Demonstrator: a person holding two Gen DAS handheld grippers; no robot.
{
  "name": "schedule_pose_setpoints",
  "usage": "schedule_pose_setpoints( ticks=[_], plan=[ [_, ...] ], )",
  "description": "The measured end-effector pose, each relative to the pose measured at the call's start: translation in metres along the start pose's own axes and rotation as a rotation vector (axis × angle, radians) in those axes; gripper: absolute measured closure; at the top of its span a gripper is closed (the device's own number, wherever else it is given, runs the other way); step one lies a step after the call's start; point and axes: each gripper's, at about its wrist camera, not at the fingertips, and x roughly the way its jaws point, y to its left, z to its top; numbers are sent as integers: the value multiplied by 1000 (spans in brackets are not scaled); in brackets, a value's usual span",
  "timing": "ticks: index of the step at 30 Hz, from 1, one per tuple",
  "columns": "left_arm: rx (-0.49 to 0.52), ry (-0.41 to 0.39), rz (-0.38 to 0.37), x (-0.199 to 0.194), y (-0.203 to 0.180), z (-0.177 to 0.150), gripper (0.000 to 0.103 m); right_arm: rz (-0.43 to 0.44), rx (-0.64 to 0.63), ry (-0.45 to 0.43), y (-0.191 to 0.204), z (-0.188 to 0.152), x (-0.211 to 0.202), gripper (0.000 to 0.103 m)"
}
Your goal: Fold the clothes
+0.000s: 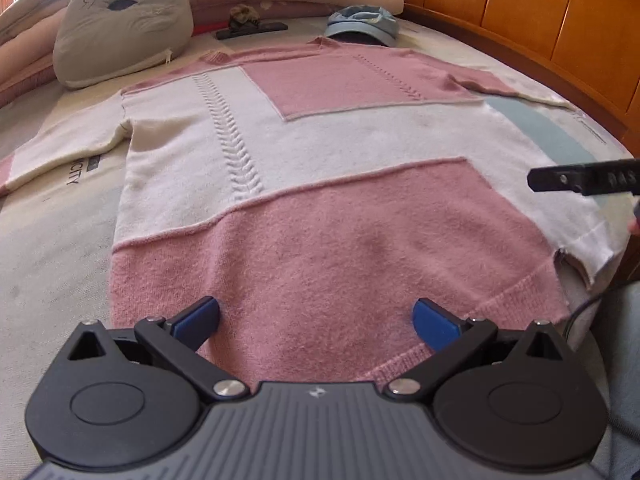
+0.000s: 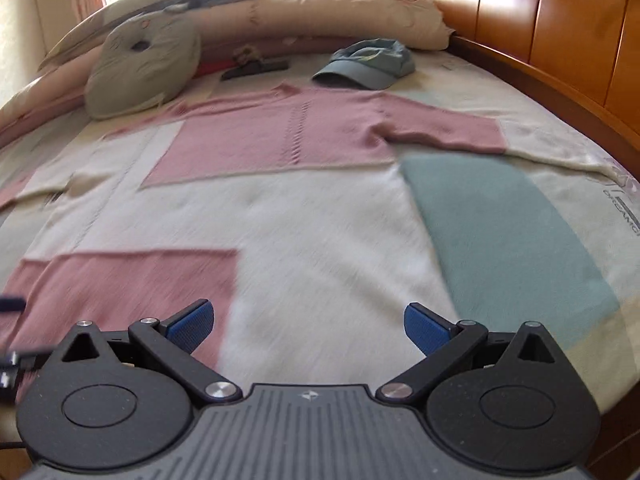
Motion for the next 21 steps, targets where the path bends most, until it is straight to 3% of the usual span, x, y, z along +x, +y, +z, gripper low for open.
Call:
schedule_pose_setpoints(
  ticks=[3,7,15,18,21],
  plan=[
    [-6,5,-17,-3,5,0,1,-27,15,66,-14,-3,19,0],
    [-45,2,-4,-12,15,1,1,19,41,42,-32,-10,16,0],
    [-116,0,-5,-2,23,6,1,68,6,-63,-8,51,44,0],
    [-113,-4,-11,-4,25,3,1,54,-11,-41,-7,67,69,0],
    [-101,-12,-24,-8,27,2,1,44,28,3,-23,61,85,0]
  ],
)
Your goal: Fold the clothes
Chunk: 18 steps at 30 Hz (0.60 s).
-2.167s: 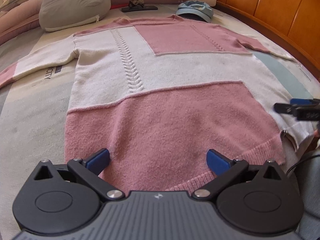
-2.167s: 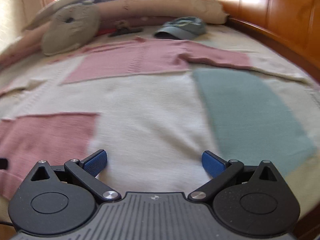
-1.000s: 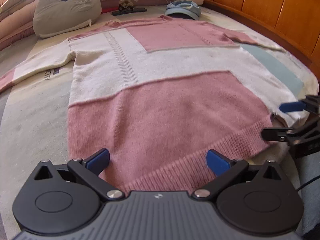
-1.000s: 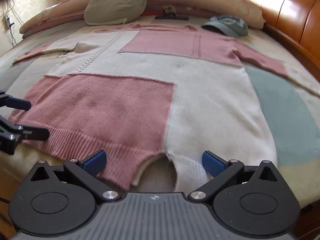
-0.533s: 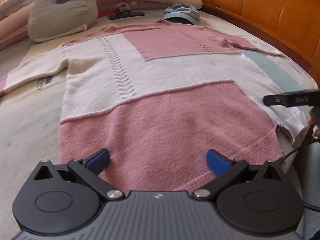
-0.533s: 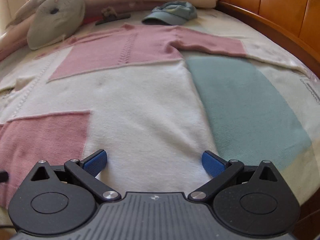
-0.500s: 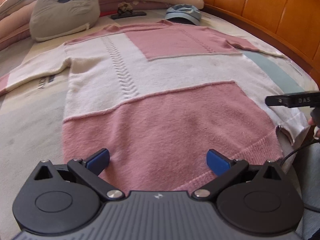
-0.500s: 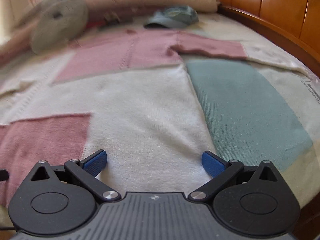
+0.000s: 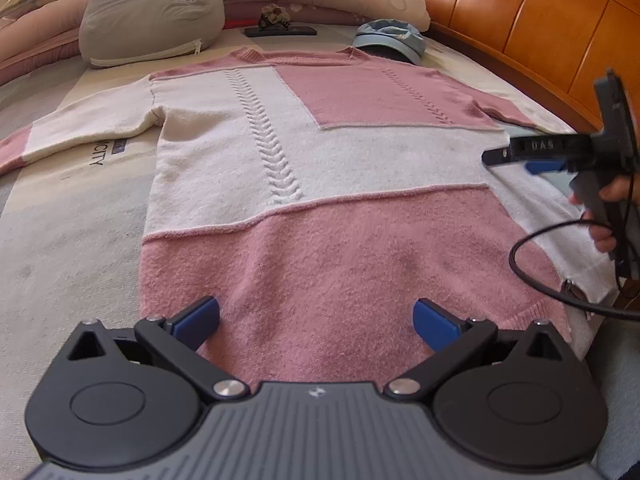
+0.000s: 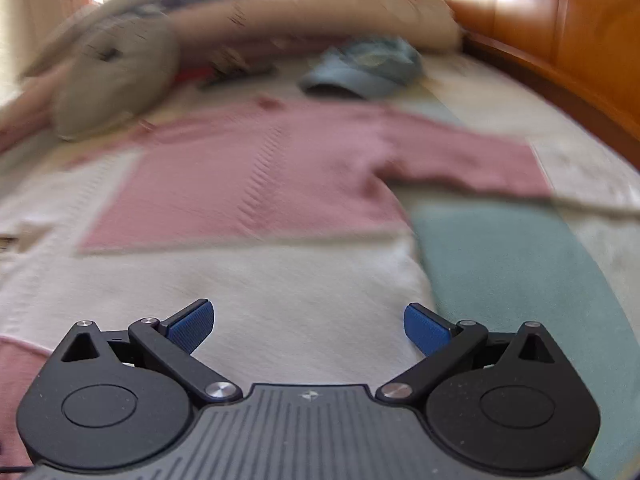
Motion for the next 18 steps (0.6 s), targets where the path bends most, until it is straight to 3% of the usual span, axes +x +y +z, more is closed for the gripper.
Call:
schedule_pose_setpoints(
  ticks=[5,8,10,14,18],
  plan=[
    [53,-28,0,-18,11,20,1,-10,23,-12,-2,-7,-10,0],
    [61,-49,31,-23,13,56,1,-22,7,-65,16,-2,-17,0],
    [46,-64,12,-19,7,87,1,-7,-23,-63,25,-6,-14,0],
    [37,-75,-94,13,-27,153,1,9,-84,-31,35,-22,-5,0],
    [128,-39,-192,74,-86,213,1,50,-113,-60,30,-32,-13,0]
  ],
)
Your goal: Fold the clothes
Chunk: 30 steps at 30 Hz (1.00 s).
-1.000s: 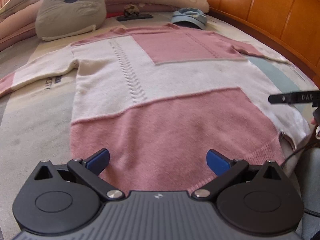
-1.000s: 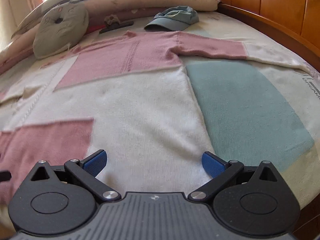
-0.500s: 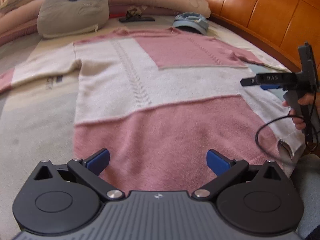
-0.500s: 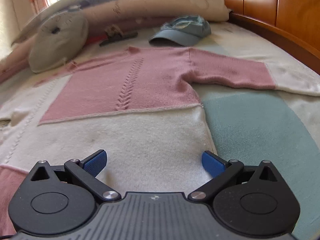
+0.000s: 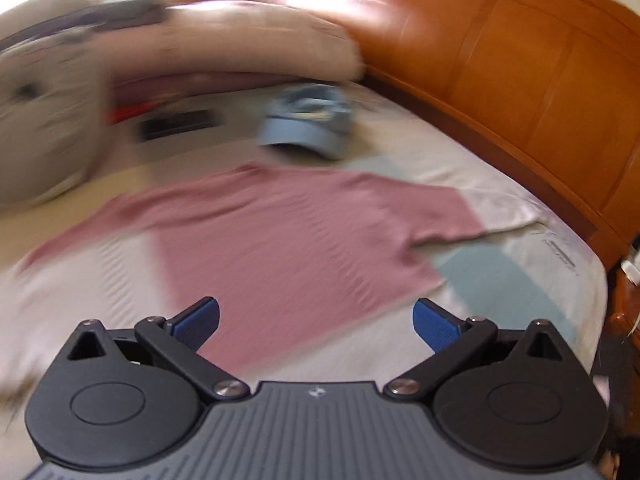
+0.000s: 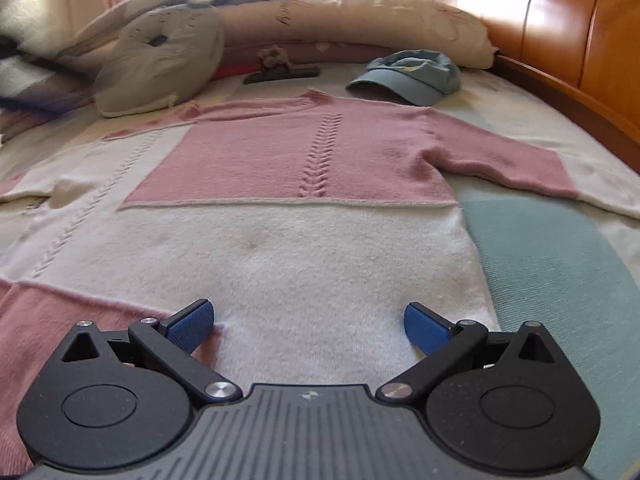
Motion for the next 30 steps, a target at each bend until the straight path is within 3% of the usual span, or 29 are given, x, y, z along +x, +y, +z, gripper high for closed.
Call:
schedule_pose_setpoints(
  ticks=[5,10,16,20,24,30],
  plan=[
    [-9,114,-57,109,-33,41,1,55,47,6,-18,-1,-8,0],
    [-3,170,10,170,-48,48,2,81,102,10,-35,-3,-16,0],
    [37,222,-5,190,-64,44,2,107,157,13,-49,-3,-19,0],
    [35,170,1,174,-63,48,1,108,164,12,-48,-3,-19,0],
    [94,155,179,174,-55,52,1,96,163,14,-46,-2,-18,0],
    [122,206,183,191,-57,51,1,92,157,14,-46,-3,-18,0]
  ],
)
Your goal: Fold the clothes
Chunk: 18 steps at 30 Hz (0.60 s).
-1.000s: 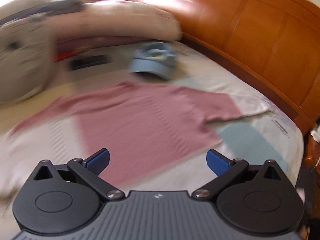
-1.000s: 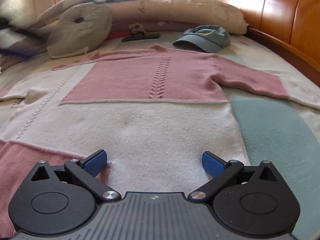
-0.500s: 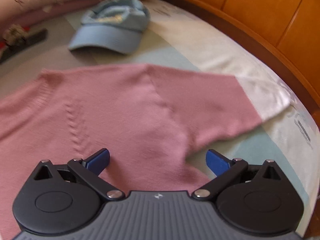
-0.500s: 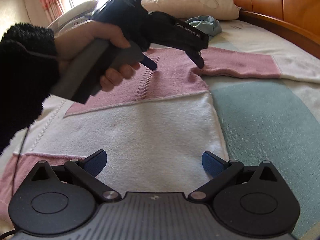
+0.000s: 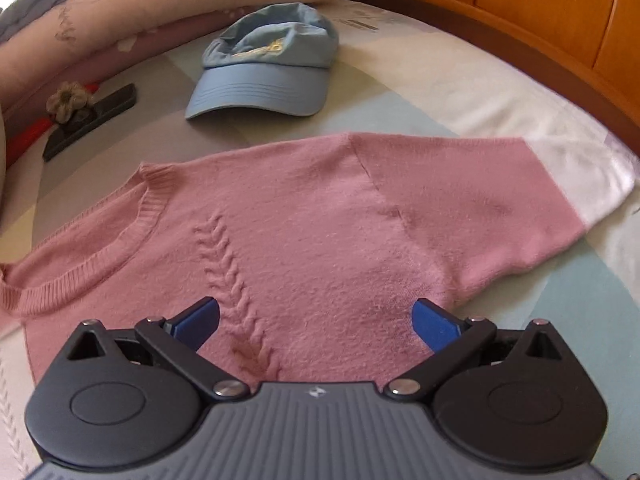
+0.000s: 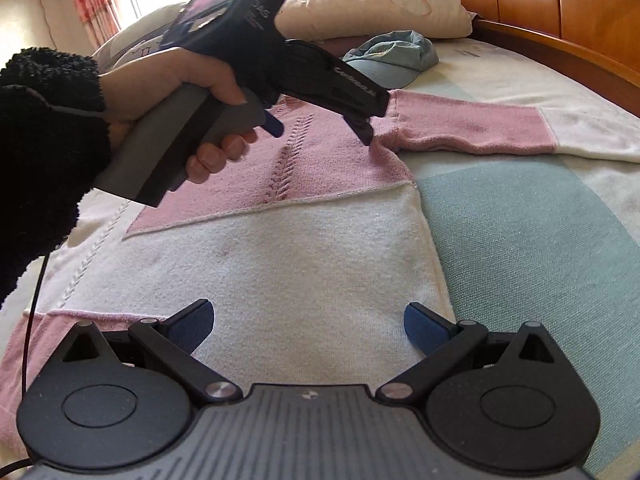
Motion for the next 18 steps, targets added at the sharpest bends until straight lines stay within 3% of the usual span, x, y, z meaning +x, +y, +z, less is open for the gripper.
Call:
schedule_pose_setpoints(
  ticks=[5,9,15,18],
  plan=[
    [-41,43,-10,8,0,1,2,13,20,-4,-4,0,-1,0],
    [-5,77,-25,3,-3,-4,2,14,25,-4,-4,0,-1,0],
    [-64,24,-26,18,-6,13,2,3,21,-3,-2,0,2,0],
    [-31,53,-34,15,-13,14,2,0,9,-1,-1,-1,3,0]
  ],
)
